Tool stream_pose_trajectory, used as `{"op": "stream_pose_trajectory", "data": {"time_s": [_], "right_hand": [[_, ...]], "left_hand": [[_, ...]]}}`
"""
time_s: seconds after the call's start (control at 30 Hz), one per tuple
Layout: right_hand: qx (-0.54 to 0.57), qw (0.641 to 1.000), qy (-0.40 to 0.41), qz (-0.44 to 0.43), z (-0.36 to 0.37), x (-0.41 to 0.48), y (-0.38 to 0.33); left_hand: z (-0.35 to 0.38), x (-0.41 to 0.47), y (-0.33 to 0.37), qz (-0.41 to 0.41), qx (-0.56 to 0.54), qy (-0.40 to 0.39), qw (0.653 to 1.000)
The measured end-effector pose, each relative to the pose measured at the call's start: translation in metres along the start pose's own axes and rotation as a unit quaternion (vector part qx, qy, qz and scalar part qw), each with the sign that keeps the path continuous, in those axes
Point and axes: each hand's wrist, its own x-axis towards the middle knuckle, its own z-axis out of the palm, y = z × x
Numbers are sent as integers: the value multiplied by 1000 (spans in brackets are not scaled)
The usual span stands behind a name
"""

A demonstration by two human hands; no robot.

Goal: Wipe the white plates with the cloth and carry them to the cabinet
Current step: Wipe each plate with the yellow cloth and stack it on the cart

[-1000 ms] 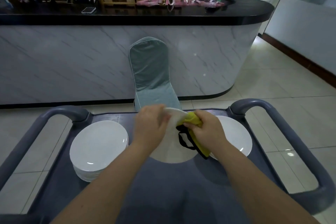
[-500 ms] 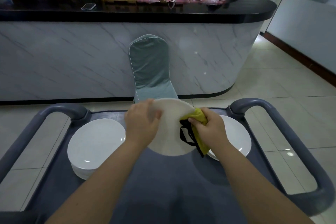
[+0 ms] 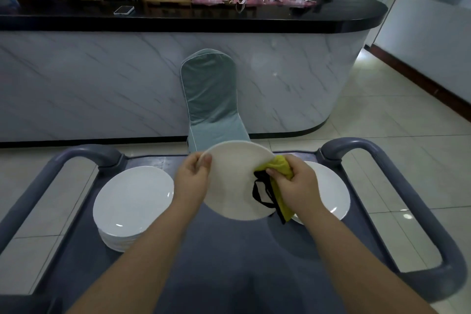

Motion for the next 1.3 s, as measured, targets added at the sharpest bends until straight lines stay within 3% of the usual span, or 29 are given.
{"op": "stream_pose_trajectory", "data": {"time_s": [0.07, 0.13, 0.17, 0.23, 0.33, 0.47, 0.53, 0.63, 0.73, 0.8, 0.87, 0.93, 1.0, 1.07, 1.2, 1.3], "right_hand": [[-102, 989, 39, -99, 5, -4, 8], [-203, 956, 71, -200, 8, -6, 14], [-239, 939, 72, -237, 11, -8, 14], [-266, 910, 64, -313, 16, -11, 11], [-261, 883, 67, -384, 20, -13, 7], [-281, 868, -2, -408, 1, -17, 29], [-236, 899, -34, -366, -17, -17, 35], [-71, 975, -2, -212, -38, -2, 18], [-37, 992, 59, -102, -22, 31, -13], [-72, 990, 30, -115, 11, 41, -32], [-112, 976, -36, -185, 49, 29, -50], [-161, 934, -45, -316, 64, 5, -47], [-208, 901, -27, -380, 50, -10, -24], [-220, 901, 13, -373, 24, -10, 1], [-168, 957, 100, -214, 20, 33, -12], [-165, 937, 63, -303, 58, 24, -38]], "left_hand": [[-5, -4, -17, -193, -86, -34, 977], [-8, -11, -18, -367, -303, -77, 876], [-7, -15, -12, -398, -376, -102, 831], [-4, -17, 4, -396, -442, -112, 797], [-3, -11, 20, -390, -447, -56, 803], [-6, -20, 12, -383, -403, -74, 828], [-4, -29, 2, -347, -387, -85, 850], [-2, -32, -9, -290, -377, -59, 878], [-1, -34, -18, -242, -374, -48, 894], [1, -36, -21, -220, -390, -53, 892], [0, -35, -18, -199, -404, -61, 891], [-5, -32, -14, -176, -408, -70, 893], [-11, -32, -12, -164, -397, -73, 900], [-15, -35, -12, -156, -374, -92, 910], [-15, -40, -9, -130, -307, -128, 934], [-14, -32, -2, -117, -336, -123, 926]]}}
